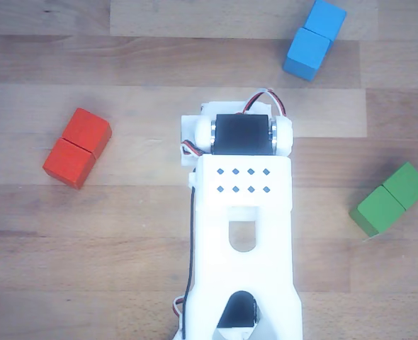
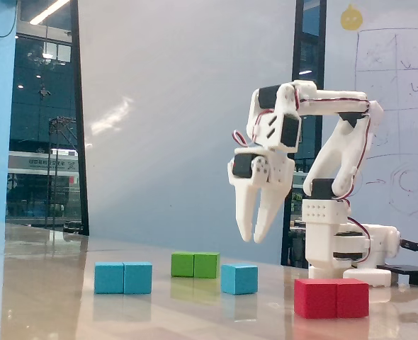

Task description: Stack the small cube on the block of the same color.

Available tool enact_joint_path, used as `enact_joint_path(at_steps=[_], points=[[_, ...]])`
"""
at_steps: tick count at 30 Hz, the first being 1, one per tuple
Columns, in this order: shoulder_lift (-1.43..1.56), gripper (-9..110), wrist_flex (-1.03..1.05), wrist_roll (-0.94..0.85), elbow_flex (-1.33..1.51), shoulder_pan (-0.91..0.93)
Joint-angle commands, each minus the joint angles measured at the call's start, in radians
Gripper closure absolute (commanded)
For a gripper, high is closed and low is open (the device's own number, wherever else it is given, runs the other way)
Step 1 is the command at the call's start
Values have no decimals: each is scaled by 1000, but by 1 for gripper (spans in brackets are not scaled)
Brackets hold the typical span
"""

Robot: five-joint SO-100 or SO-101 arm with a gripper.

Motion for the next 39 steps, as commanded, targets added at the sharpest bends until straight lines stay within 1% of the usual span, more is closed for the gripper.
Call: enact_joint_path(at_steps=[1,3,9,12,14,23,31,39], points=[[2,93,-25,5,-2,6],[2,89,-25,5,2,6],[-2,68,-35,6,12,9],[-14,62,-40,15,12,9],[-17,59,-41,17,12,9],[-49,59,-46,18,54,12],[-132,59,-132,8,66,91],[-147,59,-149,14,71,69]])
